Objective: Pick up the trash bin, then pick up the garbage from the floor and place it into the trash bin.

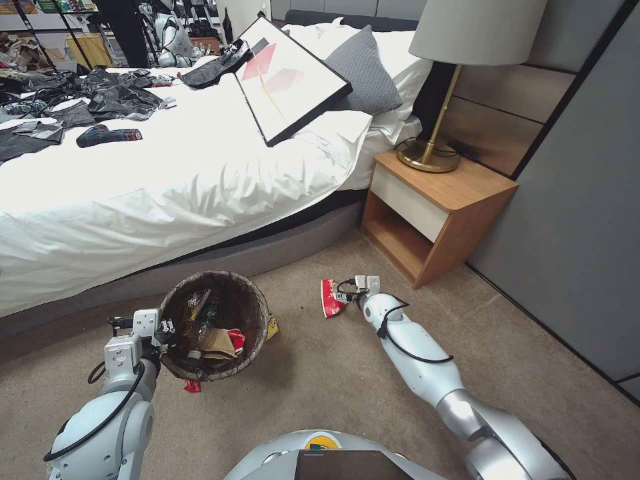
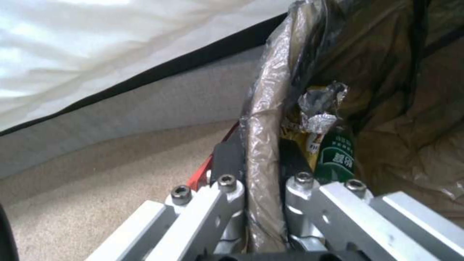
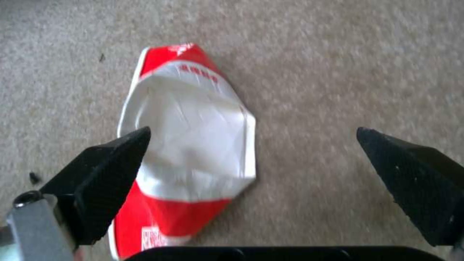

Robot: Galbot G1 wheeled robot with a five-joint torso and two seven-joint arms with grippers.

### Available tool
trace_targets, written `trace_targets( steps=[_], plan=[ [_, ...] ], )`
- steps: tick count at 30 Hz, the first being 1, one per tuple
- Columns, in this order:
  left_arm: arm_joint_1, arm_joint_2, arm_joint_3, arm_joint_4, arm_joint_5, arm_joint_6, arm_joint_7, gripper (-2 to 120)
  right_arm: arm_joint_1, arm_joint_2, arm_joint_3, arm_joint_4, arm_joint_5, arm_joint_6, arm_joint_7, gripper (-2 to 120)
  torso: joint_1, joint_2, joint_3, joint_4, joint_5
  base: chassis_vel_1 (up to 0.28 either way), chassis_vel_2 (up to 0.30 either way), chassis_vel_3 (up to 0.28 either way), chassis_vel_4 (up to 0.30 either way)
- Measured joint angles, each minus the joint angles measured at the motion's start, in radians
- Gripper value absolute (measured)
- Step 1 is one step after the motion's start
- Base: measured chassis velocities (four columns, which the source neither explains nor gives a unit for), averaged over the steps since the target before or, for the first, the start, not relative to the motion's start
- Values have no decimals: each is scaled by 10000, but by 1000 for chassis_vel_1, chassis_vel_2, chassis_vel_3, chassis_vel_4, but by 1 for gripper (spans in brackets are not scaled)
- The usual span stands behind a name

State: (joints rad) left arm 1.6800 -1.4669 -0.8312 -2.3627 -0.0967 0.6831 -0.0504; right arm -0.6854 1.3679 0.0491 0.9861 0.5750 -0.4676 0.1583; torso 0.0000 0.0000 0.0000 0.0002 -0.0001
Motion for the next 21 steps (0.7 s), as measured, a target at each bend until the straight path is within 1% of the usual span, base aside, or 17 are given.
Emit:
trace_targets(
  steps=[7,21],
  plan=[
    [-27,-16,29,54,6,-22,7,4,336,182,-171,-434,-277,82,-38,100,0,0,0,-2,1,0,0,0,0],
    [-177,-18,50,212,19,-66,38,4,448,302,-459,-587,-595,145,36,100,0,0,0,-2,0,0,0,0,0]
  ],
)
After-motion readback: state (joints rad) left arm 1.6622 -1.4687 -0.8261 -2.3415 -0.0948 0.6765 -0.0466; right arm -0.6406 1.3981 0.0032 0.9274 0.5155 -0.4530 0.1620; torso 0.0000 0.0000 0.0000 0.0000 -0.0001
